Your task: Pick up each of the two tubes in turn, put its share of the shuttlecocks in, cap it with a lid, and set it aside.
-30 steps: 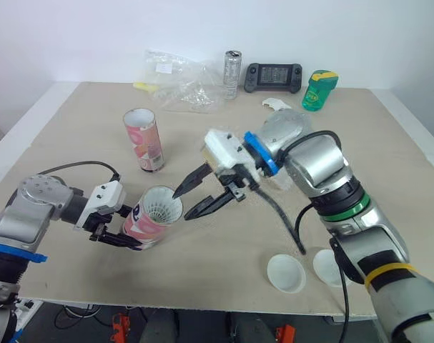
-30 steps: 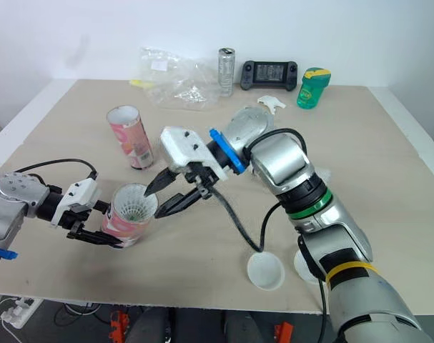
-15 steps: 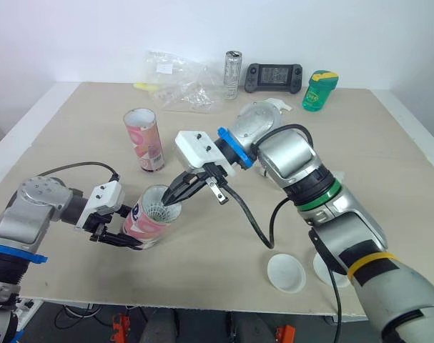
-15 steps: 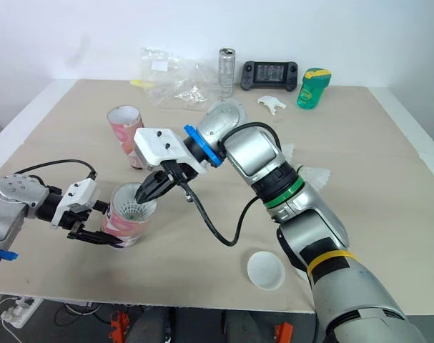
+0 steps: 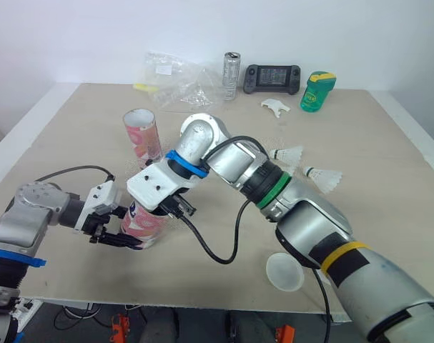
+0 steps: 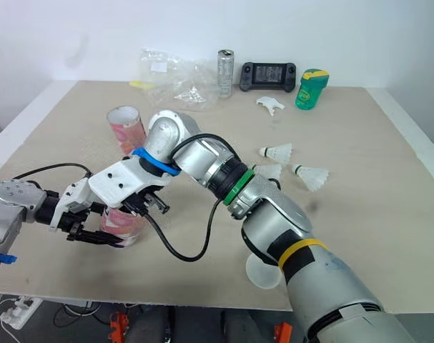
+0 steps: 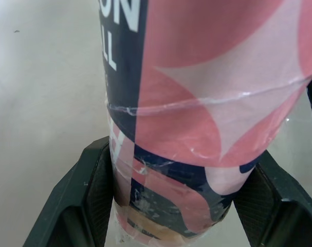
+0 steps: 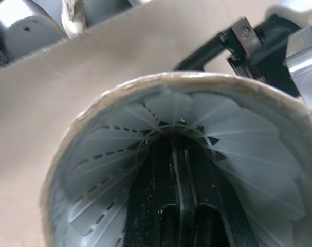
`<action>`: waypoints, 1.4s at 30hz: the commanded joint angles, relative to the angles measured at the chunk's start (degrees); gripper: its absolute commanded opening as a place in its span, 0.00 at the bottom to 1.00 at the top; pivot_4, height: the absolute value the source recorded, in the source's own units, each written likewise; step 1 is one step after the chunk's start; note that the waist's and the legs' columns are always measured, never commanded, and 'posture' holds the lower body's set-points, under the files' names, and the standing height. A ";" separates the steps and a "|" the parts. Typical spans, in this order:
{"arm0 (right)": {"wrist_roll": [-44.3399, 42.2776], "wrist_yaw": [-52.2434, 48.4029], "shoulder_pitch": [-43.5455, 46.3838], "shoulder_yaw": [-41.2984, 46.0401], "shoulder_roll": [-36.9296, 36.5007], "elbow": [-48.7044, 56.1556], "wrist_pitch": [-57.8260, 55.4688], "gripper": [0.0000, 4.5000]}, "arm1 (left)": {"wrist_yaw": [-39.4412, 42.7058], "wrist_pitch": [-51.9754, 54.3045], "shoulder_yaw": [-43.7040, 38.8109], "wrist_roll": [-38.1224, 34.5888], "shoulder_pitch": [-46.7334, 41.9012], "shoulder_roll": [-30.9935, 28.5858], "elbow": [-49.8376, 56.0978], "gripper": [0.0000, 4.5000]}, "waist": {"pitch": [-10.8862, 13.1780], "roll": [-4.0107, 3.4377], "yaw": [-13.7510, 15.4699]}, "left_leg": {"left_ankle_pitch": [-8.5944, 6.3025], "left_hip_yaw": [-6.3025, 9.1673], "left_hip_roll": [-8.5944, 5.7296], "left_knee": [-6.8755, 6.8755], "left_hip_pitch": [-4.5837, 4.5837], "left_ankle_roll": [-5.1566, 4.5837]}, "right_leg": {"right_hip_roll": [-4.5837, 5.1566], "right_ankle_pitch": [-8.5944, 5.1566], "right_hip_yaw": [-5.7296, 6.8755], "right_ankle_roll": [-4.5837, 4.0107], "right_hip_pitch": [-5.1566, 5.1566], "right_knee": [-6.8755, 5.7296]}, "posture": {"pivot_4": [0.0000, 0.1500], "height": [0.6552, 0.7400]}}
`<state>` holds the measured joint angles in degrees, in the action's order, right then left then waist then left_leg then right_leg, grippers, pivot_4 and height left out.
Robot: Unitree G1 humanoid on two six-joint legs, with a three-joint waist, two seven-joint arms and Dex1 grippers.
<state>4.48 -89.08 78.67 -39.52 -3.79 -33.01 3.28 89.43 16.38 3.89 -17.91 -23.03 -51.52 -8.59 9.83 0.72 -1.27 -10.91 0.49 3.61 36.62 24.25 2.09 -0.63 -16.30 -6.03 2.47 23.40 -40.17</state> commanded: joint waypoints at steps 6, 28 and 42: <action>-24.03 -3.42 1.21 2.77 -9.11 12.71 -12.97 0.01 | -2.92 0.22 -1.55 -1.14 1.85 1.19 2.22 0.62 | 0.10 0.14 0.14 | 0.04 0.07 -0.02 0.02 0.15 0.08 | 0.05 0.00 0.03 0.03 0.02 0.02 | 1.00 0.78; -28.00 -3.42 -24.91 1.40 -67.44 42.80 -15.28 0.72 | -15.94 -5.51 2.65 -2.78 5.50 21.60 6.86 0.62 | 0.32 0.30 -1.06 | -0.14 -0.05 -0.27 -0.10 0.90 -0.20 | 0.38 0.02 0.07 -0.15 0.69 0.14 | 1.00 0.78; -11.78 1.50 -36.83 5.59 -60.27 48.47 -20.57 0.72 | -22.52 -15.34 6.40 2.35 6.42 27.83 -0.73 0.62 | 0.27 0.30 -1.29 | 0.15 -0.24 -0.51 0.23 0.17 0.17 | 0.65 0.01 -0.17 0.44 -0.13 0.19 | 1.00 0.78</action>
<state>-9.01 -88.18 42.10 -35.84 -64.68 13.84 -17.07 67.87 0.35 8.79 -18.18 -17.90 -23.12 -8.28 10.10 1.02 -2.57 -10.76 0.25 3.09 36.85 24.42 2.26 0.03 -16.27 -6.21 2.94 23.27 -39.98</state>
